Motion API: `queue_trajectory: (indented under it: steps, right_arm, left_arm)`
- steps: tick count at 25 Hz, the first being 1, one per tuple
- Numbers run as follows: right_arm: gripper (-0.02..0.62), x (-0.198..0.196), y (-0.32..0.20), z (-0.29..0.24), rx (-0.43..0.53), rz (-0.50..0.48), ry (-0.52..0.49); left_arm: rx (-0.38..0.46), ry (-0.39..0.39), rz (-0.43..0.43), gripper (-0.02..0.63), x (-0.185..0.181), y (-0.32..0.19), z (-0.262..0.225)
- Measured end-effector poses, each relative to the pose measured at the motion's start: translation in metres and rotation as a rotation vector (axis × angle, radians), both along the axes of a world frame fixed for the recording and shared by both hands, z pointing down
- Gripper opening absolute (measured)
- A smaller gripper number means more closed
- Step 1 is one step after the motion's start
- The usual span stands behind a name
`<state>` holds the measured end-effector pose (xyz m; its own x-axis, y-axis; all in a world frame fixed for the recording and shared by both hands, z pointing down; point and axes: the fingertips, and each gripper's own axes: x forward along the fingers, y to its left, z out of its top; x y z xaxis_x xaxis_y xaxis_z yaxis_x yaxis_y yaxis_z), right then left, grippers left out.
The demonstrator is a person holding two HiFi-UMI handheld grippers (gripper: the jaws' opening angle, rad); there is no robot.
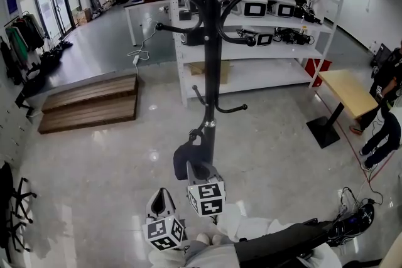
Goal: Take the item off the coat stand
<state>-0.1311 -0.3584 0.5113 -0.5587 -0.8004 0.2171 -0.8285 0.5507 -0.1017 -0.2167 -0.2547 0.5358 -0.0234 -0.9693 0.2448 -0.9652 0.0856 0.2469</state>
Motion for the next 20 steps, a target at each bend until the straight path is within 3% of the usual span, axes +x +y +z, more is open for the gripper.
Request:
queue_trajectory:
  steps: [20]
  right_arm:
    - [0.02, -0.014, 0.026, -0.014, 0.065, -0.122, 0.019]
  left_arm:
    - [0.005, -0.006, -0.027, -0.008, 0.005, 0.01, -0.004]
